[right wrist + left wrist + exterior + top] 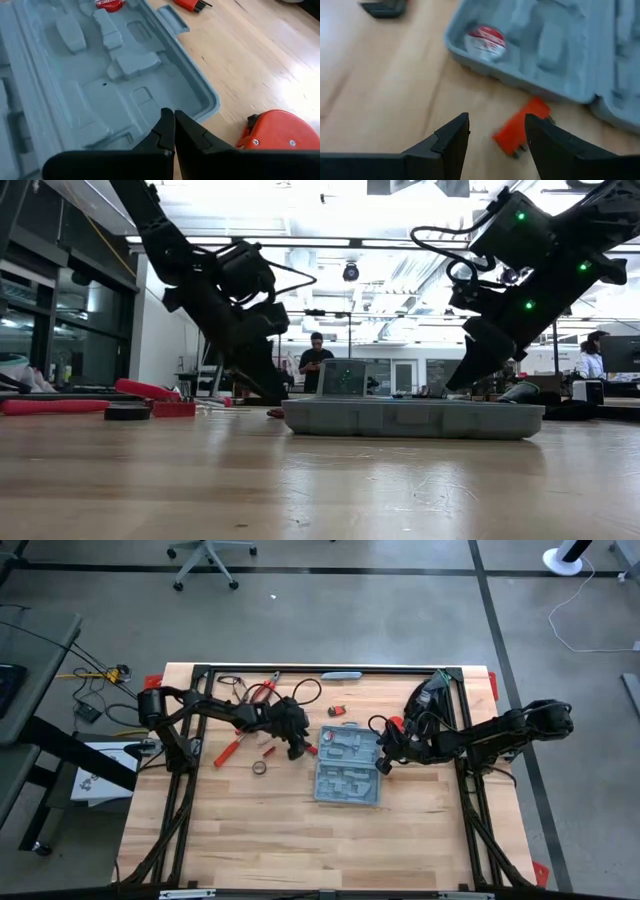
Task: Prefit tool cases
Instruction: Put the right orange multi-bit set into the gray tool case
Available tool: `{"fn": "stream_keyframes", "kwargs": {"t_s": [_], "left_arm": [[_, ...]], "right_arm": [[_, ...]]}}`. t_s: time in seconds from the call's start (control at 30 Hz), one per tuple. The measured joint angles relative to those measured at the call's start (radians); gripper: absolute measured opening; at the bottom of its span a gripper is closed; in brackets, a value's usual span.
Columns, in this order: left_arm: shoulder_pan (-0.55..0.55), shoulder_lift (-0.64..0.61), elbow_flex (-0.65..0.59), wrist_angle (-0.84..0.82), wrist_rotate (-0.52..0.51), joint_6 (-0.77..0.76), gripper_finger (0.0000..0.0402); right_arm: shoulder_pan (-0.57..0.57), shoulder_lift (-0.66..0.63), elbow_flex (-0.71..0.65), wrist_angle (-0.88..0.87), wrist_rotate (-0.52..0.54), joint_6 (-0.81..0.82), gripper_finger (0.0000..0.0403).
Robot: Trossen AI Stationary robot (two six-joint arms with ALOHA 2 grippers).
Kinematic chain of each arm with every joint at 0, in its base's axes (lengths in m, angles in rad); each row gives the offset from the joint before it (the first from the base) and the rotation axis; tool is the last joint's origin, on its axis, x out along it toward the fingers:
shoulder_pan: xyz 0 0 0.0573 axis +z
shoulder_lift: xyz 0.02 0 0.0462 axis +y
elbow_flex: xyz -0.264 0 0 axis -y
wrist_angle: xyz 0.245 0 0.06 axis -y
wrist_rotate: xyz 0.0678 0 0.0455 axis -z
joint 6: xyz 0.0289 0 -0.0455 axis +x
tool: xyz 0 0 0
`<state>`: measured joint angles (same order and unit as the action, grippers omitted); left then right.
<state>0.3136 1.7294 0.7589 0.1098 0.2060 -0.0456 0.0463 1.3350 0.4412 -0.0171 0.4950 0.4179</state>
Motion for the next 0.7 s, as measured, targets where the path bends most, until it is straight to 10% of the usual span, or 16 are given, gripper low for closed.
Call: {"fn": "stream_keyframes", "kwargs": {"t_s": [0.7], "left_arm": [[-0.016,0.105,0.005,0.01,0.077,0.214,0.0186]], "right_arm": [[0.0,0.0,0.0,-0.001,-0.034,0.0,0.0]]}}
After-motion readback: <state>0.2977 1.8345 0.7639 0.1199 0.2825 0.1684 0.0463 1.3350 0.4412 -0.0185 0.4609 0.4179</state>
